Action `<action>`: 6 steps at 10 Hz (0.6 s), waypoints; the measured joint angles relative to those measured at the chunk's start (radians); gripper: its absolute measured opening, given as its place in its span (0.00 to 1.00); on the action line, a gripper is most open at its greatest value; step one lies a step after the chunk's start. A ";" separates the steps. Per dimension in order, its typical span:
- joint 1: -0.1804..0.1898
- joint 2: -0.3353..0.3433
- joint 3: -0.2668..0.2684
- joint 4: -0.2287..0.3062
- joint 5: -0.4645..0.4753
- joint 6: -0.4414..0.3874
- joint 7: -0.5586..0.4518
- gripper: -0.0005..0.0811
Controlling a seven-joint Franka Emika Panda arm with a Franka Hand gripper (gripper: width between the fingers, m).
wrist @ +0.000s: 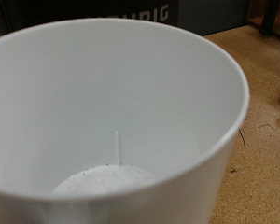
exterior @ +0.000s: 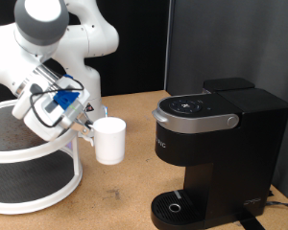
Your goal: Make a cup of coffee with the keurig machine
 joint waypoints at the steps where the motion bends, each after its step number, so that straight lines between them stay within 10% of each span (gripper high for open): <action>1: 0.011 0.029 0.002 -0.004 0.032 0.015 -0.031 0.10; 6: 0.032 0.160 0.027 -0.007 0.153 0.047 -0.158 0.10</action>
